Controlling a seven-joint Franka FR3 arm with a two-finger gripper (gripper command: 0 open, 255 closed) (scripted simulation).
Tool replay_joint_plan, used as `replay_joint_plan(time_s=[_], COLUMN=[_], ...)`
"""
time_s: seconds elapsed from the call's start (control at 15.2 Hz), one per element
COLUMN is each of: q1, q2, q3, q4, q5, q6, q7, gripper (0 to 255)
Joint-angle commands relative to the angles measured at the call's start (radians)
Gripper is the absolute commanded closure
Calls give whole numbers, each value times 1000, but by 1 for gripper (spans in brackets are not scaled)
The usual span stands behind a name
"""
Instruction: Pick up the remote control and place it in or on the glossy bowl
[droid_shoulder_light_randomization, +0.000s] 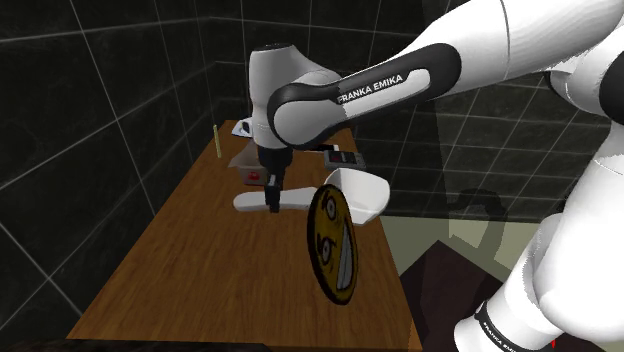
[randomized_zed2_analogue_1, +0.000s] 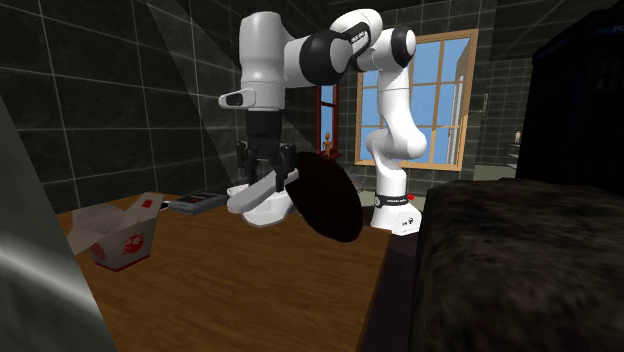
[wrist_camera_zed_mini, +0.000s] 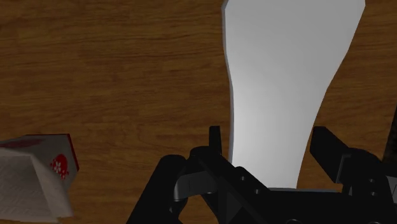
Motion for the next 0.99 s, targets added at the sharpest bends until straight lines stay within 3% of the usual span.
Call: replay_joint_plan(time_s=[0.0,0.92], q1=[-28,-187], q2=[-50,-249], q3=[-17,-194], q4=[-63,-291], q5=[19,59], q6=[18,58], q7=[-52,-407], gripper=[255,255])
